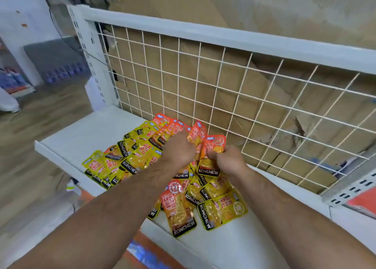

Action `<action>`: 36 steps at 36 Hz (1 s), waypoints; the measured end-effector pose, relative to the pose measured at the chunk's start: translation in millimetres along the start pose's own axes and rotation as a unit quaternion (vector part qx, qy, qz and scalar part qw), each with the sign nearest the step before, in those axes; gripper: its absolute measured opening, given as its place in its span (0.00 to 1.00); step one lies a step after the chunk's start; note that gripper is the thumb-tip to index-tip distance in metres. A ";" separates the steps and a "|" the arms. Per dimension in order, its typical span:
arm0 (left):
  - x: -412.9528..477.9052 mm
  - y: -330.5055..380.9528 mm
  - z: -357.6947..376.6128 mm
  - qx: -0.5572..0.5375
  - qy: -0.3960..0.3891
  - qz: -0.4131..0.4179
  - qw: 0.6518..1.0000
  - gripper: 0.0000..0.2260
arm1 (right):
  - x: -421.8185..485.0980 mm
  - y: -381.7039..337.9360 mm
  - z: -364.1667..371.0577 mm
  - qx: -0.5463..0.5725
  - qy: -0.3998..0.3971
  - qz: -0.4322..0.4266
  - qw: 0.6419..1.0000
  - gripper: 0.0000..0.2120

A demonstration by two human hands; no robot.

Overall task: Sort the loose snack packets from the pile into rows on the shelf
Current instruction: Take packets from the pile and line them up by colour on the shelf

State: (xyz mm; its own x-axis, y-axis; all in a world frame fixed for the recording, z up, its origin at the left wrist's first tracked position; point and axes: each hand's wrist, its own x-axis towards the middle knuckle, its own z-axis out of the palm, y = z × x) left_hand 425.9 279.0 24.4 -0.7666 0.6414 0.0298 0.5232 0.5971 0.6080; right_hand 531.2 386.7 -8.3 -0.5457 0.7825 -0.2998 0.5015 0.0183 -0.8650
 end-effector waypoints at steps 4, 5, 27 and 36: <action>-18.0 5.2 -2.6 -0.076 -0.037 -0.048 0.995 0.14 | -27.5 4.4 -13.8 0.030 0.020 -0.008 0.999 0.04; -24.8 6.2 -1.9 -0.089 -0.045 -0.048 0.994 0.09 | -36.5 6.7 -17.8 0.031 0.018 -0.011 0.999 0.05; -189.7 122.6 82.8 -0.197 -0.280 0.050 0.938 0.13 | -215.8 138.1 -162.6 0.040 0.198 0.059 0.978 0.18; -291.3 207.1 154.9 -0.252 -0.328 0.026 0.910 0.10 | -304.7 216.2 -273.1 0.053 0.224 0.084 0.970 0.19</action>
State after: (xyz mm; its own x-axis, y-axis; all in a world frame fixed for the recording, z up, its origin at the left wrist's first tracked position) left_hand 815.2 290.5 18.7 -0.2728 0.9107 -0.3101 0.1895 0.3668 0.9108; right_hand 989.2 322.2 6.0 -0.1041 0.9614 -0.2548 0.4727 -0.1775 -0.8631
